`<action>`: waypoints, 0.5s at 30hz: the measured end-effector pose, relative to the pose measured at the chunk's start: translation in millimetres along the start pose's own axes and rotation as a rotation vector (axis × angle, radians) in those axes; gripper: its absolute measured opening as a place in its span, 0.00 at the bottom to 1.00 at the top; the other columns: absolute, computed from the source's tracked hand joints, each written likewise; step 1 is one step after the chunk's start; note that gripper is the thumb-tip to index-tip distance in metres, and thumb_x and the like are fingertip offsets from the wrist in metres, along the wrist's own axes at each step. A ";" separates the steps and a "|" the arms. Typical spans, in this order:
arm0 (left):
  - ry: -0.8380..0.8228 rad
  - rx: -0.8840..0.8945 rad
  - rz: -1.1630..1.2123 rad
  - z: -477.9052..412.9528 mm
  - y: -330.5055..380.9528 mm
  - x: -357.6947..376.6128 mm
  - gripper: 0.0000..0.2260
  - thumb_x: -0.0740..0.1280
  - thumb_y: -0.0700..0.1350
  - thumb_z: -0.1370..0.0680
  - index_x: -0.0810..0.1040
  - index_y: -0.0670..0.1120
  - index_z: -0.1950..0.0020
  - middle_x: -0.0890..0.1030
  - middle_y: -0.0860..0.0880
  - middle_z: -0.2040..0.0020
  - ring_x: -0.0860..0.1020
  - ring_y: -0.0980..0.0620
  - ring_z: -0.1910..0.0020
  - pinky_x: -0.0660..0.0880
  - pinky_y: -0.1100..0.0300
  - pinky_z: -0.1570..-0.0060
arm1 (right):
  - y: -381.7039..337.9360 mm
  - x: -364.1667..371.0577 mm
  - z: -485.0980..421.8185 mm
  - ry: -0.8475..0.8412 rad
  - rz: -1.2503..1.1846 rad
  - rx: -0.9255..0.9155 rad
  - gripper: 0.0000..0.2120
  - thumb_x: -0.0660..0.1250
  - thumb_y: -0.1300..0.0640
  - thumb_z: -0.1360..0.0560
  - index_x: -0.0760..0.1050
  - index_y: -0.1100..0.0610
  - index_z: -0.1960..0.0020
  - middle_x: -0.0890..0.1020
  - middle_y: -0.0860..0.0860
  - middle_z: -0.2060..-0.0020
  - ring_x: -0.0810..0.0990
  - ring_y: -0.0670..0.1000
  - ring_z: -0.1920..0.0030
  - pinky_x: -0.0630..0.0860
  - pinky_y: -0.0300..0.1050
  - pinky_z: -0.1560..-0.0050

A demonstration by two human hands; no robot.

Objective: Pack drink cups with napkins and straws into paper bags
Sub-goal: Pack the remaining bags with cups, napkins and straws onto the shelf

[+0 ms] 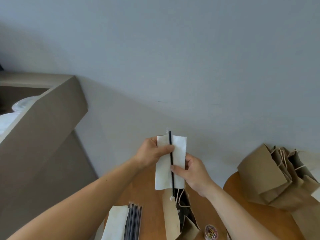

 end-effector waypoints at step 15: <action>-0.113 0.012 -0.018 -14.3 10.8 10.9 0.05 0.71 0.42 0.22 0.83 0.41 0.50 0.86 0.47 0.55 0.84 0.51 0.56 0.78 0.60 0.57 | -6.7 -24.2 -20.5 0.032 0.239 -0.089 0.12 0.72 0.58 0.25 0.76 0.43 0.48 0.85 0.45 0.52 0.84 0.46 0.51 0.82 0.50 0.49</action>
Point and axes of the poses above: each hand's wrist, its own z-axis away from the middle knuckle, its own x-axis out of the palm, y = z × x, the point moved 4 cm from there along -z, towards the middle knuckle
